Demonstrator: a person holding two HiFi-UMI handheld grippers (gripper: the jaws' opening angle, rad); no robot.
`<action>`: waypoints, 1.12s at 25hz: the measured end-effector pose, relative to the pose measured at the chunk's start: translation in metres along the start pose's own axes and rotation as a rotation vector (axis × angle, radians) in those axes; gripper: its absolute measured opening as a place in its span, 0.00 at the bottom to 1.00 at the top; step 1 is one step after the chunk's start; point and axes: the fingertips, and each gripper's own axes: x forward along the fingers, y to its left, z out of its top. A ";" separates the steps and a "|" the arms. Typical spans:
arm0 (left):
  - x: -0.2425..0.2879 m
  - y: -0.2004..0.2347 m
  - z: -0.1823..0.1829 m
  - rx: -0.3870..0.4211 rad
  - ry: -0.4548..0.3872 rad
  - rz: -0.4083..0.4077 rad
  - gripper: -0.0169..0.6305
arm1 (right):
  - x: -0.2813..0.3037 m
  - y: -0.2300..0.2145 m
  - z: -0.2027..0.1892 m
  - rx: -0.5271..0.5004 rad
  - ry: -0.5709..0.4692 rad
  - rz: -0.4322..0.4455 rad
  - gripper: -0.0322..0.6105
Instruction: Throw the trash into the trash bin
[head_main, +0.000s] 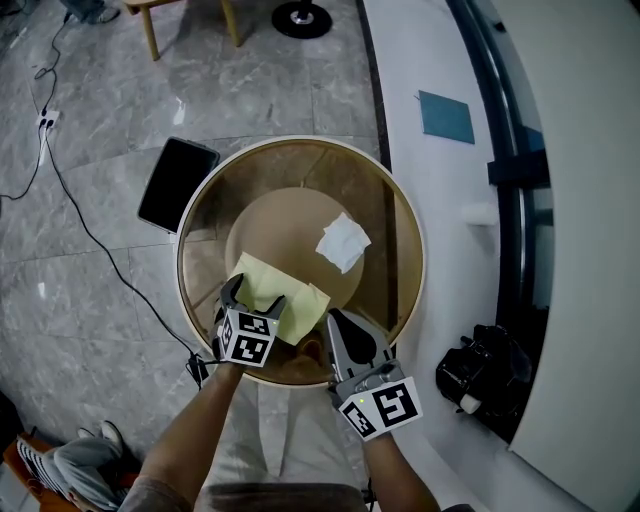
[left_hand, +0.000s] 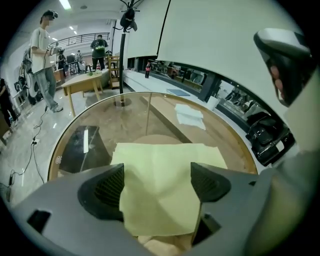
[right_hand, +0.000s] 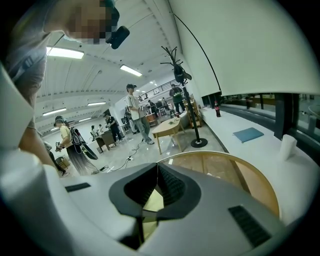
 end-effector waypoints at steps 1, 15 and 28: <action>0.000 0.000 0.000 0.001 -0.001 0.001 0.66 | 0.000 0.000 -0.001 0.001 0.001 -0.002 0.08; -0.001 0.006 -0.004 0.075 -0.005 0.052 0.63 | 0.005 0.008 -0.011 0.021 0.016 -0.007 0.08; -0.017 0.011 -0.001 -0.047 -0.048 0.021 0.08 | 0.008 0.015 -0.015 0.010 0.033 0.004 0.08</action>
